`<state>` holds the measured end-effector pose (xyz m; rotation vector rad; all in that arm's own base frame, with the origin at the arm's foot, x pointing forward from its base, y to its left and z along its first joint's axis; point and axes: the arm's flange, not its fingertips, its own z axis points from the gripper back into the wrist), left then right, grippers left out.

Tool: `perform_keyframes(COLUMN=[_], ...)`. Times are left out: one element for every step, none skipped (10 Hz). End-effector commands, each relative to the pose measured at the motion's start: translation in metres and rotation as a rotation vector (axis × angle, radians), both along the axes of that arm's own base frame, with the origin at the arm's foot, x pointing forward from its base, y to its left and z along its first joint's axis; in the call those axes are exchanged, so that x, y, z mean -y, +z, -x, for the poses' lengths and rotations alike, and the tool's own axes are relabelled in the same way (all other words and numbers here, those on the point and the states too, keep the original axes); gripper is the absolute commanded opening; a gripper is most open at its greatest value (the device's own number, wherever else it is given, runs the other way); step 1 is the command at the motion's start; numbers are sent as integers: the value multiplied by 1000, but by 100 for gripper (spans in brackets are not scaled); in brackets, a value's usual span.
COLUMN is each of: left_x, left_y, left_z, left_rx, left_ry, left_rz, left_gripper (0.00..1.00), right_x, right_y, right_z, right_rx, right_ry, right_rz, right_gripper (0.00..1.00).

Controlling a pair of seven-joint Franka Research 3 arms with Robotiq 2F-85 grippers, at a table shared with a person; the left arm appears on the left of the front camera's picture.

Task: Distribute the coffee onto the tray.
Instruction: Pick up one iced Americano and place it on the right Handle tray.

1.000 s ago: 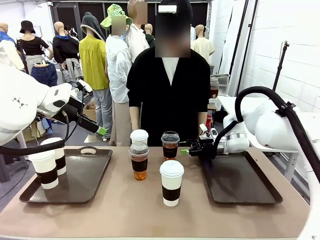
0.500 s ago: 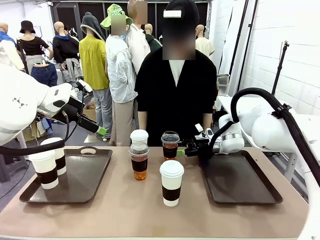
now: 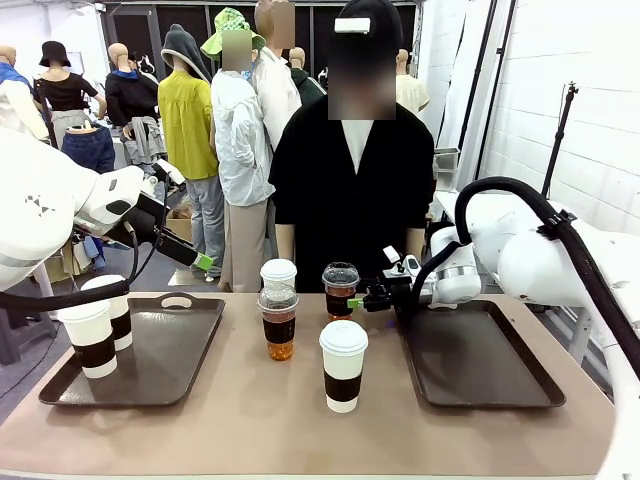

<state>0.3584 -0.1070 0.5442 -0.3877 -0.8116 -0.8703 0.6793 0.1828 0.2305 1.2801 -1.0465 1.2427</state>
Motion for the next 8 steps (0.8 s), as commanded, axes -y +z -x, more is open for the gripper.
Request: perform_keyframes(left_x=[-2, -2, -2, -2, -2, -2, -2, -2], left_y=[0, 0, 0, 0, 0, 0, 0, 0], left_z=[0, 0, 0, 0, 0, 0, 0, 0], left_rx=[-6, -6, -6, -6, -6, -6, -6, -6], left_ry=[-3, -3, -3, -3, -3, -3, -3, -3], left_rz=[3, 3, 3, 3, 3, 3, 3, 3], left_gripper=[100, 100, 100, 100, 100, 100, 100, 100], right_x=[-13, -18, -22, -24, -26, -27, -27, -28], right_y=[0, -2, -2, -2, -2, -2, -2, -3], right_z=[-12, -13, -13, -14, -14, -12, -11, -11], right_rx=[-26, -32, -35, -38, -37, -32, -32, -56], right_ry=[33, 46, 53, 55, 55, 61, 59, 66], right_rz=[23, 29, 36, 41, 46, 50, 50, 66], right_gripper=[100, 100, 100, 100, 100, 100, 100, 85])
